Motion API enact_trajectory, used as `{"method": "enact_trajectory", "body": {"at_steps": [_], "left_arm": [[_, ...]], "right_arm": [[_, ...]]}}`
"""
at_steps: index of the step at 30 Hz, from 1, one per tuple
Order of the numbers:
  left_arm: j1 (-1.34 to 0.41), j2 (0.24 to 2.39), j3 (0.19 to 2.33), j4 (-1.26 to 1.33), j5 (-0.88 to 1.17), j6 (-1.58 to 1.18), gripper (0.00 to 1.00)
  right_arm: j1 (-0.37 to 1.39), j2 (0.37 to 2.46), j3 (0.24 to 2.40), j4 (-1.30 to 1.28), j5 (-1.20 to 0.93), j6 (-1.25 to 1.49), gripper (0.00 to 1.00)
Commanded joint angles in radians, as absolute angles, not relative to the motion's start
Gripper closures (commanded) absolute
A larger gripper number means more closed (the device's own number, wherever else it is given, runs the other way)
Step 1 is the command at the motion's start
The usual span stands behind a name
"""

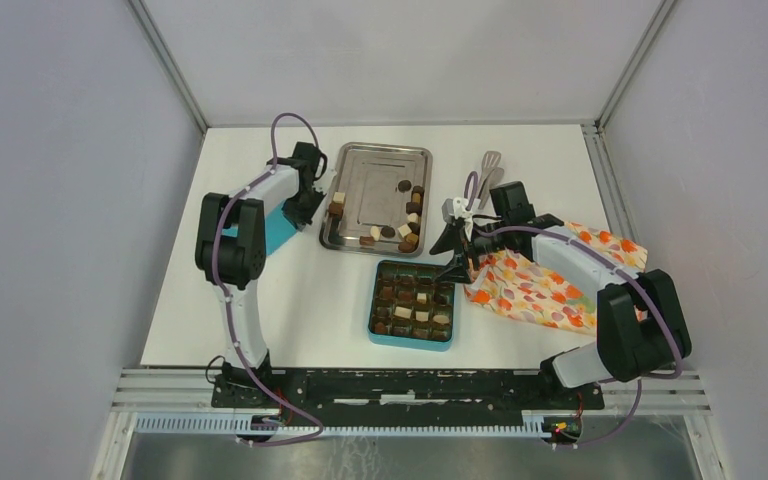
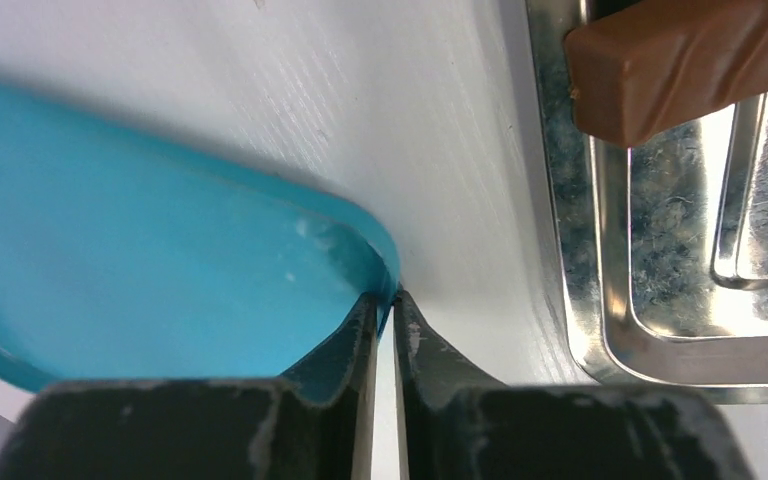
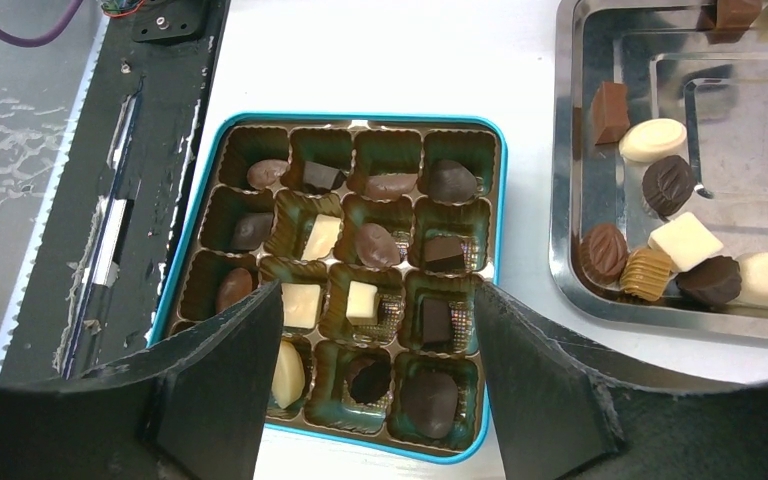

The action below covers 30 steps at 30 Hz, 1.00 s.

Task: Pack the chocolate
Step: Pick up the box lid from the center of the board.

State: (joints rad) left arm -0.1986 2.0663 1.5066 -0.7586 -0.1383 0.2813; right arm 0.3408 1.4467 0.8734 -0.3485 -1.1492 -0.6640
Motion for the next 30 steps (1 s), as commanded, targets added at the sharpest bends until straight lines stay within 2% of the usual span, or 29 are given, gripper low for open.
{"method": "enact_trajectory", "body": {"at_steps": [1, 4, 10, 14, 20, 24, 30], "left_arm": [[-0.187, 2.089, 1.523, -0.779, -0.115, 0.27, 0.86], [-0.175, 2.075, 1.525, -0.776, -0.106, 0.217, 0.97], [-0.131, 2.048, 1.511, -0.757, -0.044, 0.092, 0.98], [-0.094, 2.057, 1.51, -0.765, 0.038, 0.006, 0.82], [-0.079, 2.022, 1.464, -0.791, 0.042, 0.003, 0.73], [-0.079, 1.98, 1.415, -0.801, -0.035, -0.038, 0.72], [-0.079, 1.968, 1.378, -0.811, -0.069, -0.041, 0.77]], "right_arm": [[0.335, 1.453, 0.917, -0.361, -1.183, -0.695, 0.25], [0.335, 1.456, 0.92, -0.369, -1.184, -0.702, 0.25], [0.332, 1.461, 0.925, -0.382, -1.185, -0.713, 0.25], [0.33, 1.464, 0.927, -0.388, -1.184, -0.719, 0.26], [0.322, 1.467, 0.93, -0.4, -1.189, -0.728, 0.26], [0.32, 1.47, 0.934, -0.412, -1.193, -0.739, 0.26], [0.32, 1.477, 0.942, -0.432, -1.201, -0.755, 0.26]]}}
